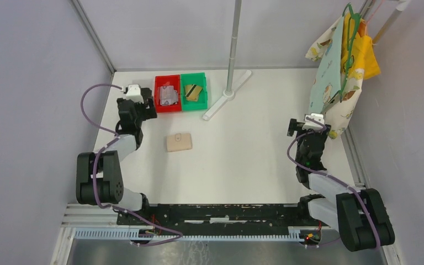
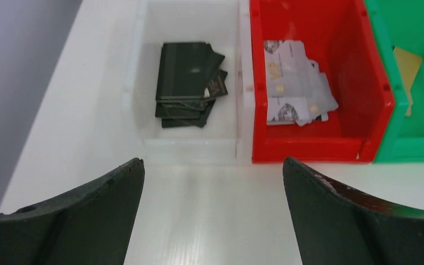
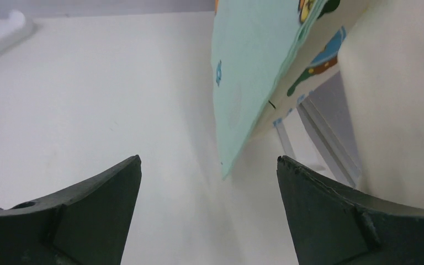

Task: Take the credit cards out of the card holder
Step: Move the storage box to the center of the board, then pick up the card holder from the center of the board.

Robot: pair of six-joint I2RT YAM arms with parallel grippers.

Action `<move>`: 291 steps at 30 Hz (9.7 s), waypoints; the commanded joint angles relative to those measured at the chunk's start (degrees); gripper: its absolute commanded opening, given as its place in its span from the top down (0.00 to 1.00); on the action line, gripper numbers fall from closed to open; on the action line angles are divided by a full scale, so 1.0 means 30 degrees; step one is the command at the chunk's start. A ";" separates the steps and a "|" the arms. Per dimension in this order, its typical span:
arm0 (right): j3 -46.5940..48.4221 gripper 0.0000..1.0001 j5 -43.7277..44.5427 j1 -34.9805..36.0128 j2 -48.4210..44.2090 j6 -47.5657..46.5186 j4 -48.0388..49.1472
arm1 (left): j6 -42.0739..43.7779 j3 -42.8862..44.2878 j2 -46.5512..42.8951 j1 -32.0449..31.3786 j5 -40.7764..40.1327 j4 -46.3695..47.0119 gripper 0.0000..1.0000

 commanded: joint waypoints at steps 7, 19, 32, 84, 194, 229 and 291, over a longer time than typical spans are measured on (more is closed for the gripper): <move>0.7711 0.02 -0.1685 0.0029 0.0261 0.9808 -1.1341 | 0.1134 0.4941 -0.3742 0.1069 0.2203 -1.0703 0.00; 1.2533 0.02 -0.2853 0.8477 0.5126 0.7467 -1.4310 | 0.0514 1.3428 0.1771 0.1271 0.4511 -1.5870 0.01; 1.8042 0.02 -0.1742 1.5208 1.0624 0.6898 -1.6828 | -0.0864 2.0624 0.8803 -0.0111 0.3401 -1.6965 0.22; 2.1144 0.23 -0.9861 1.7814 1.7956 0.3929 -1.7153 | 0.1710 1.0789 0.3851 0.1858 -0.1025 -1.6044 0.94; 0.6191 1.00 -0.9768 1.6821 0.0638 1.1863 -1.2787 | 0.9368 0.9249 -0.4545 -0.3412 1.7840 -2.9879 0.00; 1.6753 1.00 -1.1377 1.6858 0.0096 0.6677 -1.8237 | 1.8237 1.1182 -0.1386 -0.3981 2.6456 -3.7922 0.00; 1.5521 1.00 -1.1365 1.4027 0.0405 1.3901 -0.7829 | -2.2795 0.5231 -1.0365 -0.3462 2.0338 -0.3810 0.46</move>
